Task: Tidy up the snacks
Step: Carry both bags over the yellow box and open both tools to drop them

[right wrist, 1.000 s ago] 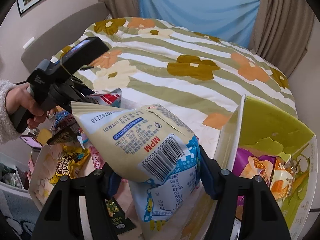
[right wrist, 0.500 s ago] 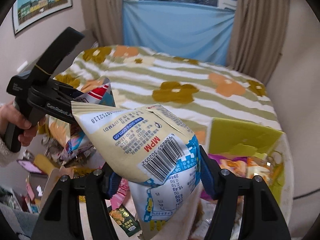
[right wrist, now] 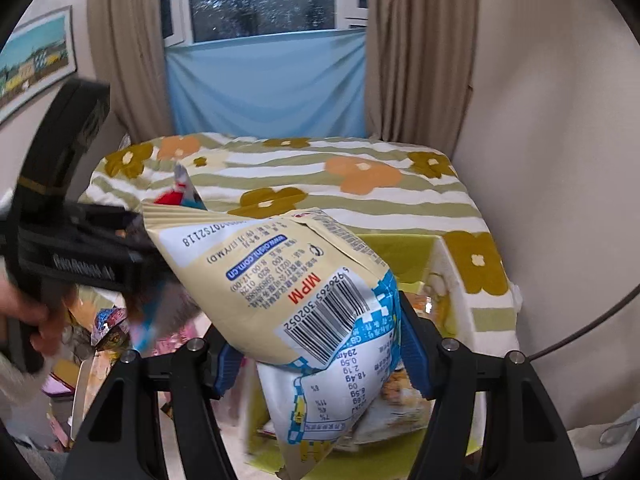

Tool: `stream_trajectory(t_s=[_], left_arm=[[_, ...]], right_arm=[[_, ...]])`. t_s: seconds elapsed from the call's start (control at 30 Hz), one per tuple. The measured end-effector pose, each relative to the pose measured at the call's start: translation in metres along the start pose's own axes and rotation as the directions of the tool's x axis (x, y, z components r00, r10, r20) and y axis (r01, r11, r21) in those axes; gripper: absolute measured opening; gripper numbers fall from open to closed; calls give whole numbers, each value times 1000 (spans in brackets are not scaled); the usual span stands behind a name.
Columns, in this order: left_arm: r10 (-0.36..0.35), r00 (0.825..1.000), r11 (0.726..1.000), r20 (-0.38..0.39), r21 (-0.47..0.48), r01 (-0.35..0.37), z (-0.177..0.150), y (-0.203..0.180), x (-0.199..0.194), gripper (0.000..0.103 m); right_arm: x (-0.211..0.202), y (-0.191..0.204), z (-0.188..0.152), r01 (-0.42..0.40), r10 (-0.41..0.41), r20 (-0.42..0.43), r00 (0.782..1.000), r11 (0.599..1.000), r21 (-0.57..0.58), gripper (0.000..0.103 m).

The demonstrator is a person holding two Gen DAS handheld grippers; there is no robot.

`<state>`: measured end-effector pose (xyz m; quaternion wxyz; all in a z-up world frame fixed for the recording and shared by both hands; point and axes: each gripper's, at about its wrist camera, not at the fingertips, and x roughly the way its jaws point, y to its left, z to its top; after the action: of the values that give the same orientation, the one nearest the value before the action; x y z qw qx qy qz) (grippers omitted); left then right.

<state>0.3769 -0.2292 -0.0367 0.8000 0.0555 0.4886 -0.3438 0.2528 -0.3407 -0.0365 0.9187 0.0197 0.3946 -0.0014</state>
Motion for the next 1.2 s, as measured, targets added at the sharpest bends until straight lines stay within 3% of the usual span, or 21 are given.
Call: stream_trajectory(t_s=[0.2, 0.27, 0.3, 0.37, 0.53, 0.83, 1.13, 1.2], left_arm=[[39, 998, 999, -41, -12, -40, -1, -52, 60, 78], [67, 997, 997, -46, -26, -69, -2, -63, 76, 83], [93, 994, 995, -50, -34, -95, -4, -67, 82, 90], [123, 991, 991, -47, -54, -126, -9, -71, 89, 99], [181, 982, 974, -47, -129, -186, -27, -64, 91, 100], [270, 963, 940, -5, -213, -265, -53, -59, 70, 100], [321, 947, 919, -23, -234, -317, -50, -56, 73, 100], [331, 943, 915, -27, -235, -327, -51, -56, 75, 100]], right_arm=[[12, -58, -10, -64, 65, -52, 997, 998, 14, 62], [18, -72, -13, -81, 82, -67, 994, 997, 12, 62], [20, -77, -15, -90, 90, -73, 993, 996, 14, 62], [29, -89, -15, -109, 110, -89, 990, 994, 18, 62], [40, -113, -16, -141, 140, -105, 984, 990, 1, 62], [73, -119, -2, -218, 215, -139, 967, 976, -13, 62], [116, -105, 24, -235, 218, -153, 964, 966, -107, 64], [128, -103, 26, -231, 209, -165, 964, 964, -128, 69]])
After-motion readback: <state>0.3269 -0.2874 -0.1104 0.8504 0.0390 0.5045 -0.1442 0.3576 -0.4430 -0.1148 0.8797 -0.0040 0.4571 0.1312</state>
